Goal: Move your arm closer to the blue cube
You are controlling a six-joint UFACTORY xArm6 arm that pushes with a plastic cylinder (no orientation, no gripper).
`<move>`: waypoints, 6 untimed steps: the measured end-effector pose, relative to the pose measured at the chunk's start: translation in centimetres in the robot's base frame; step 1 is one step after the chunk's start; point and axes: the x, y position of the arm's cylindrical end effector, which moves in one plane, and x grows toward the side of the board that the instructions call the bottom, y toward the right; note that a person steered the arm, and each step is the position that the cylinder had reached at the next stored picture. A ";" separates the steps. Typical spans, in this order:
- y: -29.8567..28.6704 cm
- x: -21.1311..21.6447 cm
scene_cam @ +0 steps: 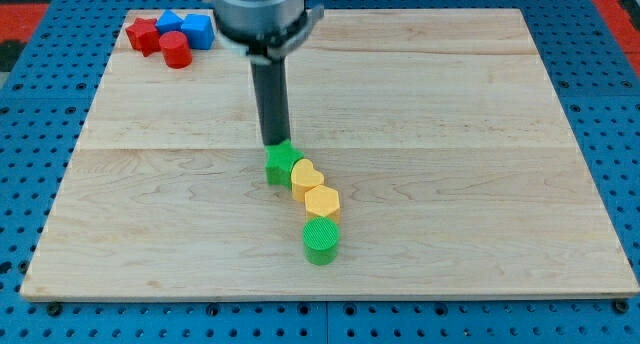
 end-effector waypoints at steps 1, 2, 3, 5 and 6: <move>0.0 -0.4; 0.0 -1.6; 1.6 -8.7; 1.6 -17.2; 1.3 -19.2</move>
